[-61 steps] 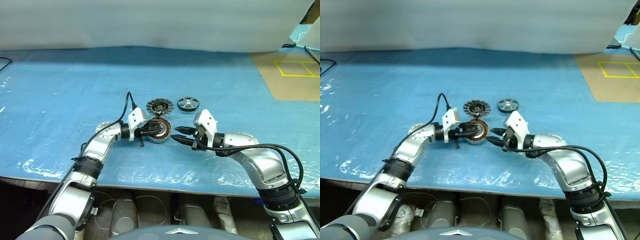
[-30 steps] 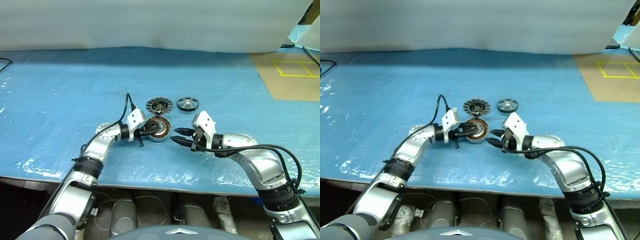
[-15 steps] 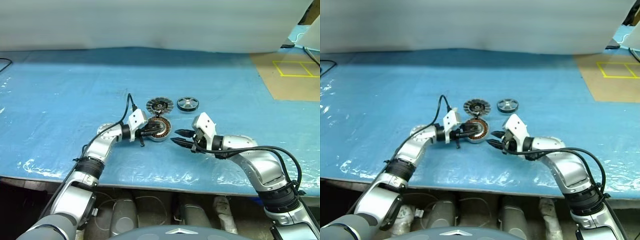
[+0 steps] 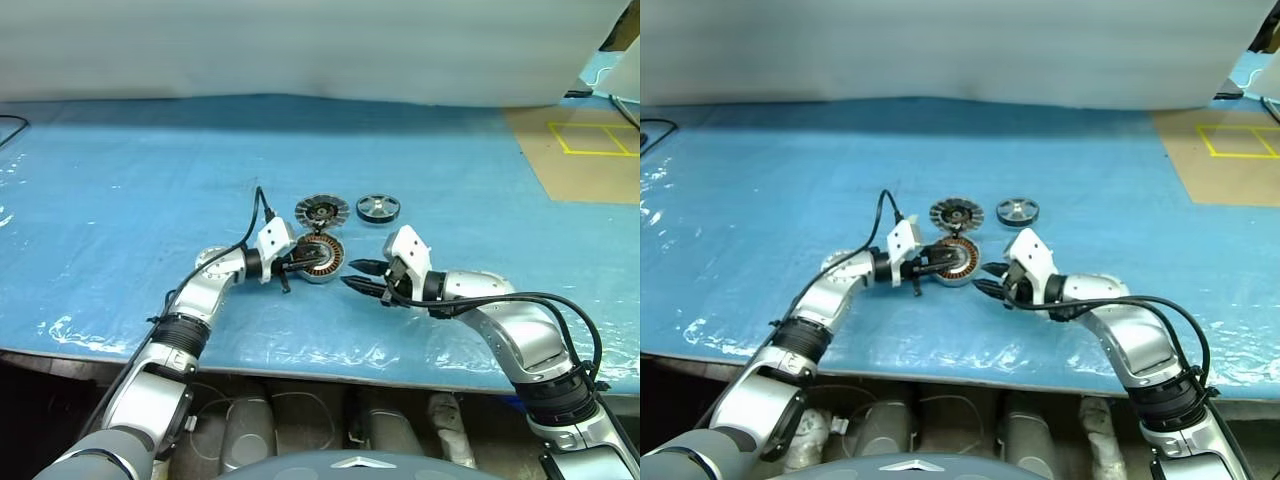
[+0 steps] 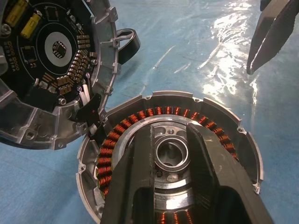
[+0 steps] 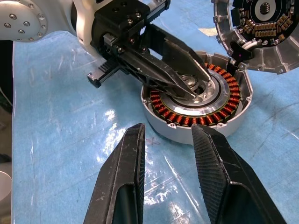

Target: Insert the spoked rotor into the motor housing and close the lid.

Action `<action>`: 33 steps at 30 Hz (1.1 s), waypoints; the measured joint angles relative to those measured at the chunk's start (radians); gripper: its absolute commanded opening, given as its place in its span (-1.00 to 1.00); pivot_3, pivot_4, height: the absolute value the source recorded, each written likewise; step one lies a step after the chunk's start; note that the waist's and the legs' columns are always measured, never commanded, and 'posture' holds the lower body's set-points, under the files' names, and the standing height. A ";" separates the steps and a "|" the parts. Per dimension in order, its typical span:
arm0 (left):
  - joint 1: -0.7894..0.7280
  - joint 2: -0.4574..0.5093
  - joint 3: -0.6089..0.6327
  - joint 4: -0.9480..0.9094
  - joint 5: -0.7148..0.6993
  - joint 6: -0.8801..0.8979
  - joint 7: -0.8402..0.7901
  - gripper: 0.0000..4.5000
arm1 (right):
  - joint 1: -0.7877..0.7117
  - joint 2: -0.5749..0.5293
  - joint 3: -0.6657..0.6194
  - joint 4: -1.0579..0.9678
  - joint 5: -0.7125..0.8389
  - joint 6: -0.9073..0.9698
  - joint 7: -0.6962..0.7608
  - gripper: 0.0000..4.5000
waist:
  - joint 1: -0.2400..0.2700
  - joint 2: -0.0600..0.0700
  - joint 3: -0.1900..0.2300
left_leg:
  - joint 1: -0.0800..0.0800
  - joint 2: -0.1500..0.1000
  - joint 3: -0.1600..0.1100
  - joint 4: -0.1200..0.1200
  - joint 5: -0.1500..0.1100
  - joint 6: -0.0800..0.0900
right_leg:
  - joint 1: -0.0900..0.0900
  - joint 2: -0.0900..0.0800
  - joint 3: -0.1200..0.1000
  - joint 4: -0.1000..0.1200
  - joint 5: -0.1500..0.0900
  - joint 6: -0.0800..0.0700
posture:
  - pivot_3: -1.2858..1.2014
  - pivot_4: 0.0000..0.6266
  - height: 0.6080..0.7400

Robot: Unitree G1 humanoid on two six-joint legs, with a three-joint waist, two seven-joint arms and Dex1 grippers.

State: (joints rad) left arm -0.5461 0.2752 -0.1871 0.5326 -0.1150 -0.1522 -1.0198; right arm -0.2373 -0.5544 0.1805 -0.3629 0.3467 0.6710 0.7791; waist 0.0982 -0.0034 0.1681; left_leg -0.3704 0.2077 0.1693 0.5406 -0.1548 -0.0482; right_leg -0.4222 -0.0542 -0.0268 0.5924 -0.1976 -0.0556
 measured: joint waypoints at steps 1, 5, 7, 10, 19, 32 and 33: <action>0.000 0.001 0.000 0.000 0.002 -0.002 0.002 0.04 | 0.000 0.000 0.000 0.000 -0.002 0.000 0.000 -0.28 | 0.000 0.000 0.000 | 0.000 0.000 0.000 0.000 0.000 0.000 | 0.000 0.000 0.000 0.000 0.000 0.000 | 0.03 -0.52 1.00; -0.001 -0.003 0.004 0.003 0.006 -0.005 0.035 0.17 | 0.000 0.000 0.000 0.000 -0.005 0.000 -0.001 -0.28 | 0.000 0.000 0.000 | 0.000 0.000 0.000 0.000 0.000 0.000 | 0.000 0.000 0.000 0.000 0.000 -0.001 | 0.03 -0.52 1.00; -0.002 -0.010 0.008 0.006 0.004 -0.005 0.054 0.17 | 0.000 0.001 0.000 0.000 -0.006 0.000 -0.001 -0.28 | 0.000 0.000 0.000 | 0.000 0.000 0.000 0.000 0.000 0.000 | 0.000 0.000 0.000 0.000 0.000 0.000 | 0.03 -0.52 1.00; 0.002 -0.008 0.027 0.000 -0.022 0.011 0.052 0.17 | 0.001 0.004 0.000 0.000 -0.006 0.000 0.000 -0.28 | -0.002 0.000 0.000 | 0.000 0.000 0.000 0.000 0.000 0.000 | 0.000 0.000 0.000 0.000 0.000 0.002 | 0.03 -0.52 1.00; 0.141 0.093 0.143 -0.375 -0.372 0.332 -0.137 0.18 | -0.020 0.010 -0.010 0.001 0.035 0.009 0.023 -0.53 | -0.004 0.000 0.000 | -0.001 0.000 0.000 -0.001 0.000 0.000 | -0.002 0.001 0.000 0.000 0.001 -0.004 | 0.03 -0.52 1.00; 0.368 0.157 0.218 -0.441 -0.366 0.270 -0.108 0.18 | -0.213 0.152 0.098 0.285 -0.036 -0.109 0.067 -0.99 | -0.014 0.000 0.000 | -0.001 0.002 0.000 -0.001 0.000 0.000 | -0.002 0.001 0.000 0.000 0.001 -0.003 | 0.03 -0.52 1.00; 0.377 0.157 0.220 -0.450 -0.366 0.265 -0.107 0.18 | -0.229 0.166 0.108 0.311 -0.046 -0.124 0.070 -0.99 | -0.016 0.000 0.000 | -0.001 0.002 0.000 -0.001 0.000 0.000 | -0.002 0.001 -0.001 0.000 0.001 -0.003 | 0.03 -0.52 1.00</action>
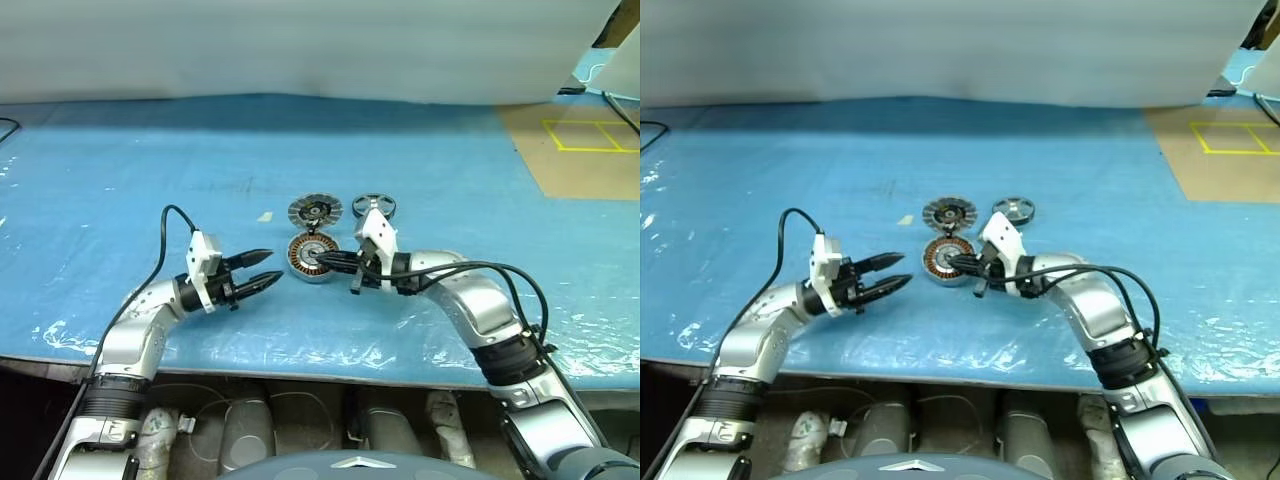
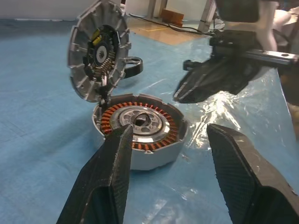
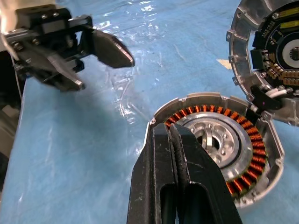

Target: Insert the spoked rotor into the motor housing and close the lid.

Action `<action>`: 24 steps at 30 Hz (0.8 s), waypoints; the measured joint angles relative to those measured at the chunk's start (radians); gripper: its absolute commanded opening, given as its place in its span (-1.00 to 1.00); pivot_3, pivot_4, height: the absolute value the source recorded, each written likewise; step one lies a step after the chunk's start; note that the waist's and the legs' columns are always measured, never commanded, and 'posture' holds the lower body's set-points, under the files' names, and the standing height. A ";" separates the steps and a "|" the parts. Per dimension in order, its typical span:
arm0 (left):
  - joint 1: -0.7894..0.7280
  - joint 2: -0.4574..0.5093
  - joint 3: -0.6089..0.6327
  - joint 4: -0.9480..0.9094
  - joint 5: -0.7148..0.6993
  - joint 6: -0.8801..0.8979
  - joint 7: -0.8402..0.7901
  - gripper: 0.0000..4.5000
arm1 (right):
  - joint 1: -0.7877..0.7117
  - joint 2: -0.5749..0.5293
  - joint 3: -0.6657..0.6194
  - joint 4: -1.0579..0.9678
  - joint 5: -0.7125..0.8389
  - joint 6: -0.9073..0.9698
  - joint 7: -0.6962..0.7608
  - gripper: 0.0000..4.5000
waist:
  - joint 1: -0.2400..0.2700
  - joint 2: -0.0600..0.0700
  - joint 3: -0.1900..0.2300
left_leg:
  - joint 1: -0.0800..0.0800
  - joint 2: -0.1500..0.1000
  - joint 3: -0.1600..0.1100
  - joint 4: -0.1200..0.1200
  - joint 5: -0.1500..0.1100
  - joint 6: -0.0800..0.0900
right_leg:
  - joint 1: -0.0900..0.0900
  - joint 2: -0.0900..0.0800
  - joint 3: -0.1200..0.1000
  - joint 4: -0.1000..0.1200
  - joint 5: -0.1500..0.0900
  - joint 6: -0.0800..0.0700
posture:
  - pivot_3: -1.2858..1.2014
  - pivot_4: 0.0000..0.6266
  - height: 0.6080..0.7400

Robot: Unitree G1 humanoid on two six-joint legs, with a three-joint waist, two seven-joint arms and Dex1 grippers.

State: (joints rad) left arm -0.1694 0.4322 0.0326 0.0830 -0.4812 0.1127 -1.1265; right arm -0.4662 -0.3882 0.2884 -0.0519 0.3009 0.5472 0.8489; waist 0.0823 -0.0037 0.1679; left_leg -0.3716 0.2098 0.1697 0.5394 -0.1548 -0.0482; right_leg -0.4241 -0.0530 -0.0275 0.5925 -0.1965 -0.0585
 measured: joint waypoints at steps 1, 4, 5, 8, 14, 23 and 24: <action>0.007 0.000 0.000 -0.010 0.000 -0.006 0.000 0.18 | -0.015 0.015 0.009 0.021 -0.011 -0.014 0.000 -0.99 | -0.001 0.000 0.000 | 0.000 0.000 0.000 0.000 0.000 0.000 | 0.000 0.000 0.000 0.000 0.000 0.000 | 0.03 -0.52 1.00; 0.022 0.004 0.000 -0.030 0.008 -0.014 0.009 0.18 | -0.056 0.065 0.020 0.083 -0.030 -0.048 0.000 -0.99 | -0.004 0.000 0.000 | 0.000 -0.001 0.000 0.000 0.000 0.000 | 0.000 0.000 0.000 0.000 0.000 0.000 | 0.03 -0.52 1.00; 0.025 0.004 0.000 -0.030 0.016 -0.025 0.015 0.18 | -0.074 0.085 0.021 0.122 -0.036 -0.060 -0.001 -0.99 | -0.006 0.000 0.000 | 0.000 -0.001 0.000 0.000 0.000 0.000 | 0.000 0.000 0.000 0.000 0.000 0.000 | 0.03 -0.52 1.00; 0.024 -0.001 -0.002 -0.030 0.039 -0.063 0.025 0.18 | -0.113 0.138 0.018 0.248 -0.059 -0.087 -0.017 -0.99 | -0.009 0.000 0.000 | 0.000 -0.001 0.000 0.001 0.000 0.000 | 0.000 0.000 0.000 0.001 0.001 -0.001 | 0.03 -0.52 1.00; 0.017 -0.011 -0.025 -0.025 0.061 -0.082 0.030 0.18 | -0.150 0.152 0.017 0.381 -0.123 -0.170 -0.020 -0.99 | -0.013 0.000 0.000 | 0.001 0.000 0.000 0.001 0.000 0.000 | 0.000 0.000 0.000 0.003 0.001 -0.001 | 0.03 -0.52 1.00; -0.015 -0.026 -0.028 -0.004 0.065 -0.084 0.040 0.18 | -0.144 0.153 -0.011 0.402 -0.133 -0.191 -0.037 -0.99 | -0.012 0.000 0.000 | 0.004 -0.001 0.000 0.006 0.000 0.000 | 0.000 -0.001 0.002 0.012 -0.002 0.000 | 0.03 -0.52 1.00; -0.015 -0.026 -0.029 -0.004 0.065 -0.084 0.040 0.18 | -0.143 0.154 -0.012 0.400 -0.131 -0.187 -0.039 -0.99 | -0.011 0.000 0.000 | 0.004 -0.001 0.000 0.006 0.000 0.000 | 0.000 -0.001 0.002 0.012 -0.002 0.000 | 0.03 -0.52 1.00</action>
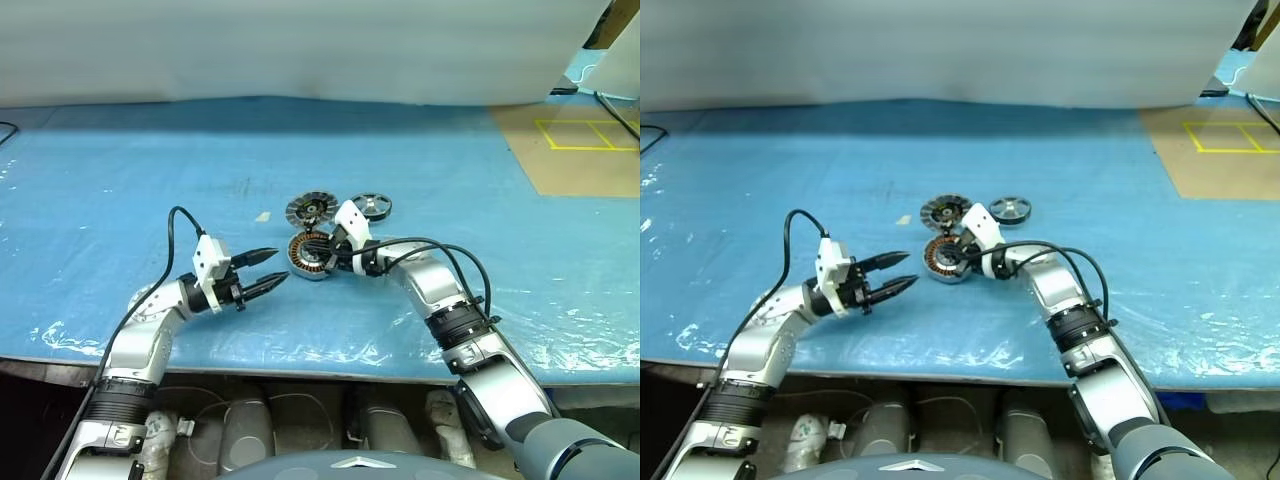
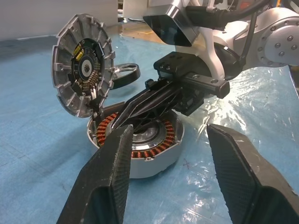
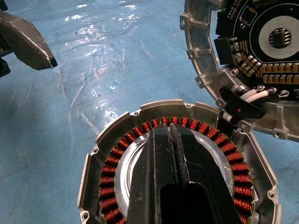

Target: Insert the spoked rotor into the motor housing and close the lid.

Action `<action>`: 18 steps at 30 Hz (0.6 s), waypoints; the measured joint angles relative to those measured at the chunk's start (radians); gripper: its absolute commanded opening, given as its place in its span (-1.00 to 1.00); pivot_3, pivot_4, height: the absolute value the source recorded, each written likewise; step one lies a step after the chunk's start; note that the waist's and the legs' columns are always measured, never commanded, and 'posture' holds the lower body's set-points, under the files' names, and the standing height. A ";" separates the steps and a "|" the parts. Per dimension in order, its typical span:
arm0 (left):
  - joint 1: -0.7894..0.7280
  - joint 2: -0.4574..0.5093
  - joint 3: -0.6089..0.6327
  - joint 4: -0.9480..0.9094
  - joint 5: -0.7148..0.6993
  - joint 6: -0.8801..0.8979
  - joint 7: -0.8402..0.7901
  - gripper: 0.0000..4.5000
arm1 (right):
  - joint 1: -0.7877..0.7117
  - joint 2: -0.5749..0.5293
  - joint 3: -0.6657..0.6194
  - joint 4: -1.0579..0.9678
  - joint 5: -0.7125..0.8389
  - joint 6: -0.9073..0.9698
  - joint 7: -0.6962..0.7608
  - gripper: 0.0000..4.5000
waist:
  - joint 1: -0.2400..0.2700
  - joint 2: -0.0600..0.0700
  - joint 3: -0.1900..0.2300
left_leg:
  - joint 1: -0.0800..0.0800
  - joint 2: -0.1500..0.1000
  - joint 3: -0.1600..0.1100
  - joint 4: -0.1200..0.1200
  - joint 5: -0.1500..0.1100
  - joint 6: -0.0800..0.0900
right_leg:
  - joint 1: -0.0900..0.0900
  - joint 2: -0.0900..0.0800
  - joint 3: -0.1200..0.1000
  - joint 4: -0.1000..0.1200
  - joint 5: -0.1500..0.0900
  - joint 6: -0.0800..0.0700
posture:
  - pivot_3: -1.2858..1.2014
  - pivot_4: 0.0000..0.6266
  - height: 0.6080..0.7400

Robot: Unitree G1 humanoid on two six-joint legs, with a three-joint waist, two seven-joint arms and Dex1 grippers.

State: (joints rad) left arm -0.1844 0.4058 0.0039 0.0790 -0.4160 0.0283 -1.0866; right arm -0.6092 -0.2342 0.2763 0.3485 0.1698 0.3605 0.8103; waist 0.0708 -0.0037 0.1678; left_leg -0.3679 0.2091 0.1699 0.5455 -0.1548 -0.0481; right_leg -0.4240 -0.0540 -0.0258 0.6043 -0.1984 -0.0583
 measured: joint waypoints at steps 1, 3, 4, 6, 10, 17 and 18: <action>0.000 -0.001 -0.003 0.000 0.000 0.000 0.000 0.18 | 0.002 0.003 -0.009 -0.006 0.012 0.019 0.000 -0.99 | 0.000 0.000 0.000 | 0.000 0.000 0.000 0.000 0.000 0.000 | 0.000 0.000 0.000 0.000 0.000 0.000 | 0.03 -0.52 1.00; -0.002 -0.004 -0.010 0.001 0.000 0.000 -0.001 0.18 | 0.005 0.021 -0.067 -0.006 0.067 0.095 -0.003 -0.99 | 0.001 0.000 0.000 | 0.000 0.000 0.000 0.000 0.000 0.000 | 0.000 0.000 0.000 0.000 0.001 -0.001 | 0.03 -0.52 1.00; -0.003 -0.005 -0.012 0.003 0.000 0.000 -0.002 0.18 | 0.005 0.024 -0.093 -0.007 0.091 0.132 -0.003 -0.99 | 0.002 0.000 0.000 | -0.001 0.000 0.000 0.000 0.000 0.000 | 0.000 0.000 0.000 0.000 0.001 -0.002 | 0.03 -0.52 1.00; -0.007 -0.006 -0.013 0.013 0.002 -0.001 -0.003 0.18 | 0.007 0.022 -0.129 -0.014 0.122 0.182 -0.005 -0.99 | 0.001 0.000 0.000 | -0.001 0.000 0.000 0.000 0.000 0.000 | 0.000 0.000 0.000 0.000 0.001 -0.002 | 0.03 -0.52 1.00; -0.012 -0.011 -0.019 0.030 0.008 -0.009 -0.004 0.18 | 0.022 0.035 -0.168 -0.016 0.154 0.229 -0.014 -0.99 | 0.000 0.000 0.000 | -0.001 0.001 0.001 -0.001 0.000 0.000 | -0.001 0.000 0.000 0.000 0.000 -0.004 | 0.03 -0.52 1.00; -0.015 -0.013 -0.032 0.033 0.008 -0.012 -0.004 0.18 | 0.037 0.037 -0.152 -0.041 0.116 0.168 -0.034 -0.99 | 0.000 0.000 0.000 | -0.001 0.000 0.001 -0.001 0.000 0.000 | -0.001 0.000 0.000 0.000 -0.001 -0.002 | 0.03 -0.52 1.00; -0.017 -0.013 -0.033 0.037 0.008 -0.012 -0.004 0.18 | 0.038 0.048 -0.166 -0.056 0.135 0.170 -0.033 -0.99 | 0.000 0.000 0.000 | -0.001 0.000 0.001 -0.001 0.000 0.000 | -0.002 0.000 0.000 0.000 -0.001 -0.002 | 0.03 -0.52 1.00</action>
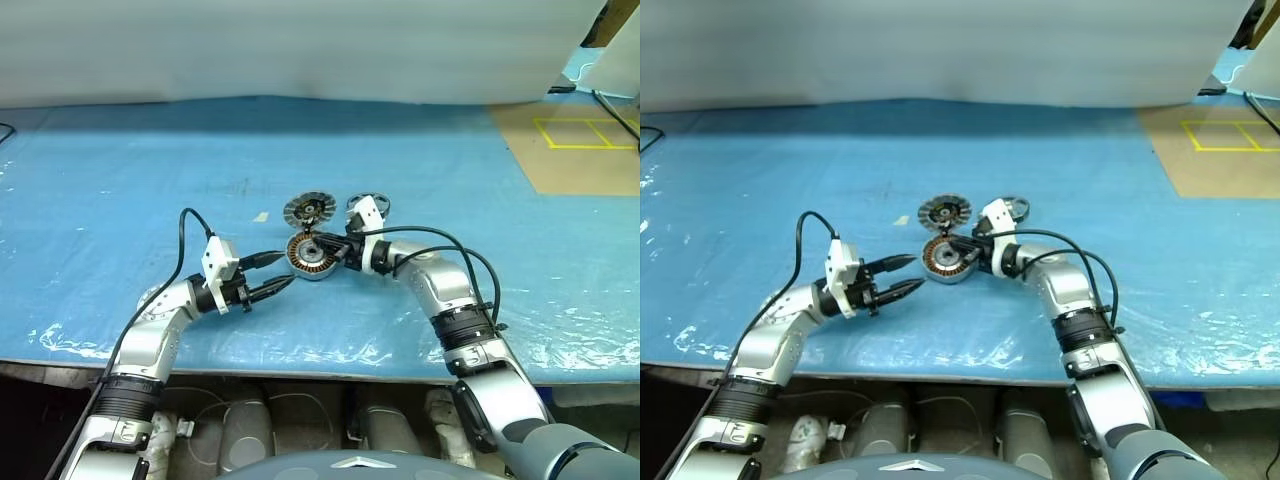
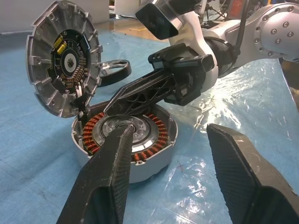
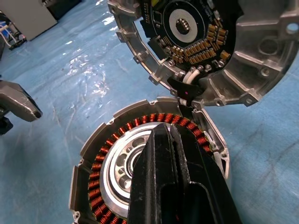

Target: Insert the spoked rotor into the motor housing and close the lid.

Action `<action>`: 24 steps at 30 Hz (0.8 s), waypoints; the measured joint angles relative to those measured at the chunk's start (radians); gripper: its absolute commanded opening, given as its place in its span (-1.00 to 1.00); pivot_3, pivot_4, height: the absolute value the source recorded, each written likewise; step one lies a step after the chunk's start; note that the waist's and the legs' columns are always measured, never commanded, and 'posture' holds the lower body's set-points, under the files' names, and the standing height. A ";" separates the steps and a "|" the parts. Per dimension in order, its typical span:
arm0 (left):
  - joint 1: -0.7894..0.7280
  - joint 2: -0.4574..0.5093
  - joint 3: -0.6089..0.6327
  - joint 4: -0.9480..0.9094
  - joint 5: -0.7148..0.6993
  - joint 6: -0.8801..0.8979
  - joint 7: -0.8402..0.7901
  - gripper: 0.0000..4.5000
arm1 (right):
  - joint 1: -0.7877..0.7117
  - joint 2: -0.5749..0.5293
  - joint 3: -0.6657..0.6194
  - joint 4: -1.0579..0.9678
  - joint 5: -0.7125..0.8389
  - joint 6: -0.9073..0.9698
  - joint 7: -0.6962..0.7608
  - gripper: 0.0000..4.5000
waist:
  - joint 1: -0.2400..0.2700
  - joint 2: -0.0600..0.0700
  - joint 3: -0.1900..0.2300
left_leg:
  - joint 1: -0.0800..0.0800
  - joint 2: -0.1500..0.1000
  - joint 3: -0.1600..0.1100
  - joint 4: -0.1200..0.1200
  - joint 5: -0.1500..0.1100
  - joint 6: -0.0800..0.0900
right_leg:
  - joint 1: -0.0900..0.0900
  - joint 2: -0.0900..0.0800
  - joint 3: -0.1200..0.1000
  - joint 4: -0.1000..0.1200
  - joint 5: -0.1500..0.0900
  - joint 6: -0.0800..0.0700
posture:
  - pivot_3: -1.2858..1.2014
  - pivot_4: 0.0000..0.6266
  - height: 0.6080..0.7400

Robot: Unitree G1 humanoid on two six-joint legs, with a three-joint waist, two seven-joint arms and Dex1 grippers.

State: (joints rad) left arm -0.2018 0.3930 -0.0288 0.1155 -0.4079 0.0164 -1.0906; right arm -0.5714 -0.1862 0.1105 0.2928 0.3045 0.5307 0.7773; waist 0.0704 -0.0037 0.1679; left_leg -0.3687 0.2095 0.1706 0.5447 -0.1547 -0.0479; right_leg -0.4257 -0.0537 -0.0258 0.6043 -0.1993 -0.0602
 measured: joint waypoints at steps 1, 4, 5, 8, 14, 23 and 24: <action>-0.004 0.000 0.000 0.003 0.000 -0.001 0.000 0.18 | 0.000 0.013 -0.019 -0.021 0.025 0.008 0.001 -0.99 | 0.000 0.000 0.000 | 0.000 0.000 0.000 0.000 0.000 0.000 | 0.000 0.000 0.000 0.000 0.000 0.000 | 0.03 -0.52 1.00; -0.013 0.000 0.000 0.016 0.001 -0.012 0.000 0.18 | -0.012 0.023 -0.032 -0.121 0.079 0.033 0.020 -0.99 | 0.000 0.000 0.000 | 0.000 0.000 0.000 -0.001 0.000 0.000 | -0.001 0.000 0.000 0.000 0.001 -0.001 | 0.03 -0.52 1.00; -0.013 0.000 0.000 0.019 0.001 -0.014 -0.001 0.18 | -0.015 0.013 -0.013 -0.144 0.071 0.027 0.028 -0.99 | 0.000 0.000 0.000 | 0.000 0.000 0.000 -0.001 0.000 0.000 | -0.001 0.000 0.000 0.000 0.001 -0.001 | 0.03 -0.52 1.00; -0.013 0.000 0.000 0.029 0.001 -0.018 -0.003 0.18 | -0.002 -0.023 0.077 -0.150 -0.006 -0.018 0.036 -0.99 | 0.000 0.000 0.000 | 0.000 0.000 0.000 -0.001 0.000 0.000 | -0.001 0.000 0.000 -0.001 0.000 -0.001 | 0.03 -0.52 1.00; -0.012 0.000 0.000 0.035 0.004 -0.036 -0.016 0.18 | 0.027 -0.047 0.168 -0.056 -0.126 -0.122 0.025 -0.99 | 0.000 0.000 0.000 | 0.000 -0.001 0.000 -0.001 0.000 0.000 | 0.000 0.000 0.000 0.000 -0.003 0.004 | 0.03 -0.52 1.00; -0.016 -0.018 0.000 0.056 0.003 -0.056 -0.014 0.18 | 0.032 -0.073 0.134 -0.075 -0.120 -0.090 0.014 -0.99 | 0.005 0.000 0.000 | -0.001 -0.001 0.000 -0.001 0.000 0.000 | 0.000 -0.001 0.000 0.000 -0.001 0.001 | 0.03 -0.52 1.00; -0.019 -0.023 0.000 0.056 0.003 -0.056 -0.012 0.18 | 0.039 -0.095 0.122 -0.100 -0.108 -0.066 0.020 -0.99 | 0.008 0.000 0.000 | -0.001 -0.001 0.000 -0.001 0.000 0.000 | 0.000 -0.001 0.000 0.000 -0.001 0.001 | 0.03 -0.52 1.00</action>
State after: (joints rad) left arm -0.2211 0.3700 -0.0286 0.1716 -0.4052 -0.0394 -1.1026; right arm -0.5325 -0.2814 0.2324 0.1932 0.1966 0.4643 0.7978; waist 0.0785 -0.0041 0.1682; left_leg -0.3698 0.2083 0.1708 0.5441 -0.1547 -0.0479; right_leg -0.4260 -0.0546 -0.0254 0.6039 -0.2002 -0.0588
